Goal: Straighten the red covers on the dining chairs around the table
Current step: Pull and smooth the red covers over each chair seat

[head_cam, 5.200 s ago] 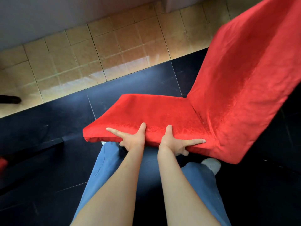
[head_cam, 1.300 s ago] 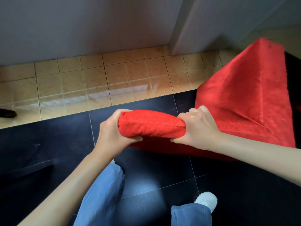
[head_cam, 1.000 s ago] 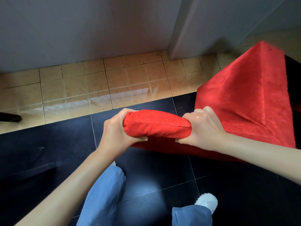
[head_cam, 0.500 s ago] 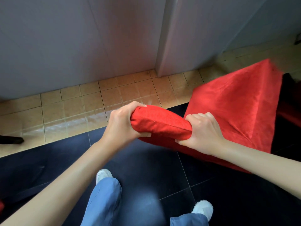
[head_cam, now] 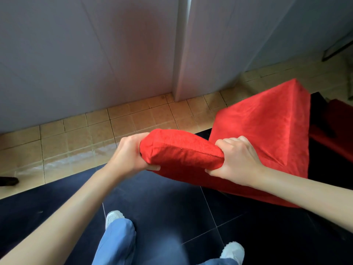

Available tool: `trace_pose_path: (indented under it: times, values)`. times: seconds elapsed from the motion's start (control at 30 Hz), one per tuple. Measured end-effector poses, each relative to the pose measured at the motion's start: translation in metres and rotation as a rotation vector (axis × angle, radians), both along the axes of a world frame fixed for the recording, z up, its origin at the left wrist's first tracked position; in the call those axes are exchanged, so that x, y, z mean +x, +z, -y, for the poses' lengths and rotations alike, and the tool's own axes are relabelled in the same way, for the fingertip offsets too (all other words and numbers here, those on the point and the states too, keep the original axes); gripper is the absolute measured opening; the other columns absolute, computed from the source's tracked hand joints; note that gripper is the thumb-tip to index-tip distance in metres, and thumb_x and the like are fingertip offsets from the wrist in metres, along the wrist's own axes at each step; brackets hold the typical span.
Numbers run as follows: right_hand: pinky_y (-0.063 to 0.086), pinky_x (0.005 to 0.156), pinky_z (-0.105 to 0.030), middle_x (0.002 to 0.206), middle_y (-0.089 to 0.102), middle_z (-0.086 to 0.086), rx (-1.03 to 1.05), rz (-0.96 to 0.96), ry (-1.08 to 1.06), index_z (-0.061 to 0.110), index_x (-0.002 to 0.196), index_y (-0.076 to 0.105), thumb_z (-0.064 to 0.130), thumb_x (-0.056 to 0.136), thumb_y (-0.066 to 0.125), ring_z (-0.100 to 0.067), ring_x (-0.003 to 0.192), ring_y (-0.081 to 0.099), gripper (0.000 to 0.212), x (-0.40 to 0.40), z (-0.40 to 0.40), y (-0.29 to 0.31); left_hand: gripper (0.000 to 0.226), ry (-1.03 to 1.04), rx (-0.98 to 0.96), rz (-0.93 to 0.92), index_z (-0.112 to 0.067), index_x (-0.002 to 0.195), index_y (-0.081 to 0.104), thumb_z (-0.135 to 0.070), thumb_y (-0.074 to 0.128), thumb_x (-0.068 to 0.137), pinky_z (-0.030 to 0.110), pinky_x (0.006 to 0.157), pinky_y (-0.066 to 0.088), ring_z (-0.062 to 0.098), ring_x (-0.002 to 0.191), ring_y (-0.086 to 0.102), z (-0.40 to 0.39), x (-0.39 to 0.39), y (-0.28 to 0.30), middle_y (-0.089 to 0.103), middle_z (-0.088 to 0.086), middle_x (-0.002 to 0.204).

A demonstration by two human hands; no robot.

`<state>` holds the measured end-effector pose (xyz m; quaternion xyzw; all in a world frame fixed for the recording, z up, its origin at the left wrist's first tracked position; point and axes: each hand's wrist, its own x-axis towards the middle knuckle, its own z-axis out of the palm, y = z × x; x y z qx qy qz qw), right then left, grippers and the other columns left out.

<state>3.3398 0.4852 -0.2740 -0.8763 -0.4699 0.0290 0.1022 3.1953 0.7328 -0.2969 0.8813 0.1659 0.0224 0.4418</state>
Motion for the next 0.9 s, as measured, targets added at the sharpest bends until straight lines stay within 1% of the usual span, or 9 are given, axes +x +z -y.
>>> trace_pose_path:
  times: [0.13, 0.23, 0.37, 0.47, 0.53, 0.6, 0.73, 0.8, 0.9]
  values:
    - [0.037, 0.064, -0.036, 0.059, 0.056, -0.002, 0.003, -0.001, -0.006, 0.007, 0.067, 0.057, 0.045, 0.047, 0.089, -0.028, 0.058, 0.058, 0.054, 0.006, 0.011, 0.010, 0.056, -0.035, 0.003, 0.002, -0.043, 0.068, 0.051, -0.024, 0.093, 0.036, 0.008, 0.053, 0.036, -0.009, 0.059, 0.051, 0.008, 0.007, 0.013, 0.059, -0.030, 0.066]
    - [0.039, 0.063, -0.035, 0.057, 0.055, 0.000, 0.013, 0.005, -0.019, 0.007, 0.067, 0.057, 0.043, 0.044, 0.091, -0.027, 0.056, 0.058, 0.054, 0.009, 0.023, 0.020, 0.052, -0.052, 0.016, 0.000, -0.039, 0.072, 0.056, -0.027, 0.093, 0.037, 0.009, 0.054, 0.036, -0.007, 0.060, 0.051, 0.017, 0.014, 0.026, 0.058, -0.027, 0.064]
    - [0.039, 0.063, -0.034, 0.056, 0.053, 0.002, 0.033, 0.031, -0.055, 0.009, 0.067, 0.057, 0.043, 0.041, 0.093, -0.025, 0.054, 0.058, 0.055, 0.015, 0.039, 0.036, 0.058, -0.079, 0.037, 0.007, -0.045, 0.076, 0.057, -0.024, 0.095, 0.038, 0.010, 0.060, 0.036, -0.011, 0.065, 0.054, 0.030, 0.030, 0.052, 0.058, -0.028, 0.062]
    - [0.042, 0.064, -0.037, 0.056, 0.048, 0.006, 0.043, 0.034, -0.106, 0.009, 0.067, 0.057, 0.043, 0.042, 0.093, -0.026, 0.053, 0.057, 0.055, 0.023, 0.053, 0.052, 0.057, -0.079, 0.042, 0.026, -0.032, 0.087, 0.070, -0.021, 0.095, 0.038, 0.005, 0.065, 0.033, -0.015, 0.070, 0.053, 0.041, 0.046, 0.072, 0.057, -0.034, 0.065]
    - [0.044, 0.066, -0.038, 0.057, 0.052, 0.004, 0.050, 0.036, -0.147, 0.010, 0.067, 0.057, 0.043, 0.043, 0.092, -0.027, 0.055, 0.057, 0.054, 0.030, 0.064, 0.061, 0.067, -0.087, 0.039, 0.048, -0.028, 0.100, 0.073, -0.020, 0.095, 0.037, 0.005, 0.070, 0.037, -0.011, 0.078, 0.056, 0.050, 0.059, 0.085, 0.059, -0.033, 0.075]
    - [0.043, 0.068, -0.038, 0.059, 0.057, 0.001, 0.054, 0.038, -0.187, 0.010, 0.067, 0.058, 0.044, 0.045, 0.091, -0.028, 0.058, 0.058, 0.052, 0.035, 0.076, 0.070, 0.073, -0.098, 0.031, 0.078, -0.029, 0.104, 0.074, -0.018, 0.094, 0.035, 0.002, 0.074, 0.037, -0.015, 0.085, 0.056, 0.061, 0.071, 0.098, 0.060, -0.035, 0.080]
    - [0.034, 0.068, -0.033, 0.061, 0.058, 0.003, 0.105, 0.030, -0.278, 0.014, 0.068, 0.056, 0.046, 0.048, 0.089, -0.027, 0.060, 0.058, 0.050, 0.041, 0.104, 0.083, 0.073, -0.163, 0.033, 0.115, -0.028, 0.104, 0.074, -0.017, 0.094, 0.034, -0.002, 0.077, 0.034, -0.028, 0.084, 0.050, 0.084, 0.093, 0.123, 0.057, -0.039, 0.081]
    - [0.032, 0.068, -0.031, 0.061, 0.057, 0.004, 0.136, 0.024, -0.332, 0.014, 0.069, 0.057, 0.045, 0.048, 0.089, -0.026, 0.062, 0.059, 0.049, 0.037, 0.117, 0.088, 0.074, -0.201, 0.047, 0.117, -0.027, 0.104, 0.074, -0.016, 0.094, 0.034, -0.001, 0.077, 0.034, -0.025, 0.085, 0.050, 0.096, 0.100, 0.133, 0.058, -0.036, 0.084]
    - [0.037, 0.069, -0.033, 0.063, 0.058, 0.005, 0.165, 0.002, -0.406, 0.015, 0.070, 0.058, 0.041, 0.048, 0.092, -0.025, 0.064, 0.060, 0.048, 0.025, 0.136, 0.095, 0.077, -0.253, 0.073, 0.113, -0.026, 0.108, 0.073, -0.016, 0.094, 0.035, 0.000, 0.077, 0.035, -0.010, 0.088, 0.055, 0.115, 0.105, 0.146, 0.063, -0.025, 0.090]
